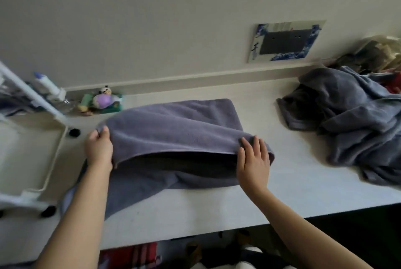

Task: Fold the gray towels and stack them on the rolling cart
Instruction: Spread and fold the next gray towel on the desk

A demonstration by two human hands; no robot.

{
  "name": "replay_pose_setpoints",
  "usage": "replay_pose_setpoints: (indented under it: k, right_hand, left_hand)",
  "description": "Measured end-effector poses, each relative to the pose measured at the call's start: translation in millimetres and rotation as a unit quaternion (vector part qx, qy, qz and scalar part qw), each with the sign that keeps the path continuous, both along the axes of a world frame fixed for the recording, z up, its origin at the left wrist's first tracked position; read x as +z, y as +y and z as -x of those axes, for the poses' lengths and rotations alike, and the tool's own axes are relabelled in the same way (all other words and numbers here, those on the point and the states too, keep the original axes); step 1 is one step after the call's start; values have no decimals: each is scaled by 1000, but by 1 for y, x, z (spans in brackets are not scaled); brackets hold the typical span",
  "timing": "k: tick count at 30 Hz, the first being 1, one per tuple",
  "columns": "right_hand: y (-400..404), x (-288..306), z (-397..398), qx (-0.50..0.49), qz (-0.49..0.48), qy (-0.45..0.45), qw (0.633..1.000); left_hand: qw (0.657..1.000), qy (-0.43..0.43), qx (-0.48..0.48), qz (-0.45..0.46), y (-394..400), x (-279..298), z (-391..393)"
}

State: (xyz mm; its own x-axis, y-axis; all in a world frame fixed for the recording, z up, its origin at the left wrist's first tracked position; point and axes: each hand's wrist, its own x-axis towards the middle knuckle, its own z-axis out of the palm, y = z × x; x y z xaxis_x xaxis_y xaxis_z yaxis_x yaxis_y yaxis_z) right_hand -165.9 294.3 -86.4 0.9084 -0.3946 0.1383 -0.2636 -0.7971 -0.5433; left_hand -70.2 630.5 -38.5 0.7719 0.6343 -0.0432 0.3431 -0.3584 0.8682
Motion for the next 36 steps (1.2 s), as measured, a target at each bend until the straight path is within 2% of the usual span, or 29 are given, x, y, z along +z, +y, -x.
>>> replay_pose_setpoints:
  k: [3,5,9,14,17,19,22,25,29,31,34,36]
  right_hand:
    - [10,-27,-6,50,-44,86,994]
    - [12,-37,-11,57,-77,103,990]
    - [6,-46,-20,43,-64,96,992]
    - [-22,-56,-30,36,-5,107,994]
    - [-56,-57,-33,-26,19,127,991]
    - [-78,-54,-32,-83,18,157,984]
    - [-94,-49,-30,-88,0,167,982]
    - [-86,-34,-30,-59,-13,103,993]
    - [-54,3,-23,-73,13,-82,994]
    - [-42,4,-12,-47,13,-101,994]
    - [-33,-26,5,-19,16,12,1000]
    - [-34,-44,11,-24,20,83,996]
  left_hand:
    - [989,138,-11,-50,28,-49,44]
    - [978,199,-20,-66,35,-71,70]
    - [969,240,-59,-29,33,-89,96]
    - [970,222,-97,34,10,-89,86]
    - [964,217,-136,76,-28,-91,74]
    - [959,214,-156,103,-52,-91,66]
    - [958,201,-170,112,-75,-90,54]
    - [978,132,-146,74,-80,-69,41]
    - [997,-11,-68,-23,-53,-13,31]
    - [998,-26,-26,-58,-28,-7,40]
    - [990,103,-32,-87,-1,-35,64]
    - [969,214,-72,-98,5,-63,82]
